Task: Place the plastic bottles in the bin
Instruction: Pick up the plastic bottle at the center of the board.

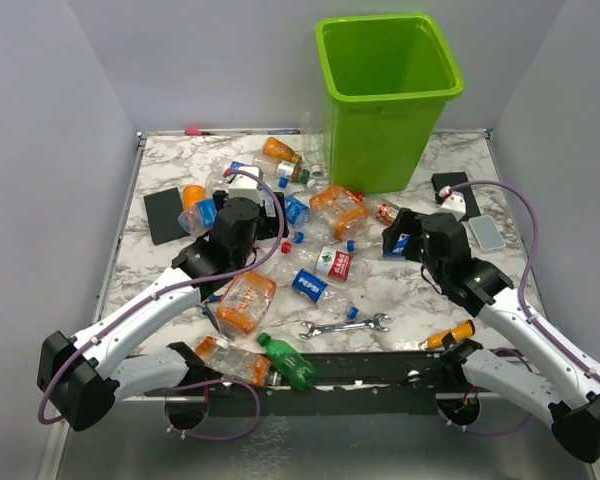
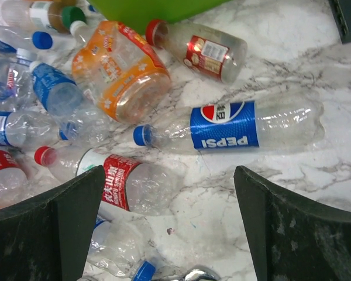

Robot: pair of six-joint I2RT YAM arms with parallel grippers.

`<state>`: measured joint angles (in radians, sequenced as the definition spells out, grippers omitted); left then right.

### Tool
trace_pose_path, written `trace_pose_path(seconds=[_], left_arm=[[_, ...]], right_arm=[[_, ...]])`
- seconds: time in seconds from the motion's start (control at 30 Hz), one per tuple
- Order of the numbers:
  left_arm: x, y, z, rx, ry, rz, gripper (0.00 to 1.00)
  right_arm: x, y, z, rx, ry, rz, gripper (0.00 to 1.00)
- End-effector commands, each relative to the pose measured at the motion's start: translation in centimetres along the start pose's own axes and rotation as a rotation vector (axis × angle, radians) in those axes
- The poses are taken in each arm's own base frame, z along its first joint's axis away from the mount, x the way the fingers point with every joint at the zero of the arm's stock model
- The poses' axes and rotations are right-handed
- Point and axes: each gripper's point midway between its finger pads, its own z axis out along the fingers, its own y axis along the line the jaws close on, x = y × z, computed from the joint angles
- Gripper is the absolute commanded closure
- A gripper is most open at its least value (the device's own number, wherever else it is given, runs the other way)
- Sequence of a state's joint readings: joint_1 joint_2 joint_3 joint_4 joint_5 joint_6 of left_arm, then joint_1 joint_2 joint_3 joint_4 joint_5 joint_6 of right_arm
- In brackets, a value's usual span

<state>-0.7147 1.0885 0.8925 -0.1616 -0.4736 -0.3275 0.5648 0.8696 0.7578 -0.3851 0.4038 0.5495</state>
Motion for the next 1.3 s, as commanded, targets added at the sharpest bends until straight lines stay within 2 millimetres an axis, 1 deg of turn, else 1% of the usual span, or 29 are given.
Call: trace_pose_path(seconds=[0.0,0.1,0.27,0.37,0.47,0.67,0.87,1.0,1.1,1.13,1.17,1.27], left_arm=[[-1.2,-0.9,-0.8,0.075,-0.055,-0.014,0.01],[-1.4,-1.0,-1.0,0.089,-0.067,-0.020,0.01],[-1.4,-1.8,-1.4,0.140,-0.084,-0.039,0.01],[-1.3,-2.5,-1.5,0.184,-0.082,-0.046,0.01],[-1.2,-2.9,-1.5,0.202,-0.076,-0.052,0.01],[-1.1,-3.1,-1.7,0.214,-0.074,-0.056,0.01],[-1.0,-3.4,-1.7,0.226,-0.070,-0.054,0.01],[-0.9,-3.2,-1.7,0.218,-0.072,-0.052,0.01],[-0.9,-3.3,-1.6,0.215,-0.072,-0.051,0.01],[-0.9,-3.3,-1.6,0.215,-0.070,-0.050,0.01],[-0.9,-3.2,-1.6,0.214,-0.071,-0.050,0.01],[-1.0,-3.1,-1.7,0.206,-0.076,-0.055,0.01]], right_arm=[[3.0,-2.4,0.1,0.113,0.112,0.116,0.06],[4.5,-3.4,0.5,0.135,0.150,0.200,0.06],[5.0,-5.3,1.0,0.206,0.119,0.297,0.05],[5.8,-7.0,1.9,0.260,0.127,0.386,0.04],[6.6,-8.1,3.0,0.281,0.135,0.510,0.03],[6.7,-8.5,4.9,0.303,0.077,0.658,0.02],[8.4,-9.8,7.2,0.383,0.086,0.770,0.02],[8.9,-10.6,8.4,0.389,0.056,0.839,0.03],[8.8,-10.8,9.3,0.386,0.049,0.854,0.06],[9.1,-11.0,9.5,0.394,0.056,0.851,0.08],[8.8,-10.9,9.9,0.379,0.044,0.856,0.10],[9.1,-11.3,10.5,0.379,0.043,0.865,0.15]])
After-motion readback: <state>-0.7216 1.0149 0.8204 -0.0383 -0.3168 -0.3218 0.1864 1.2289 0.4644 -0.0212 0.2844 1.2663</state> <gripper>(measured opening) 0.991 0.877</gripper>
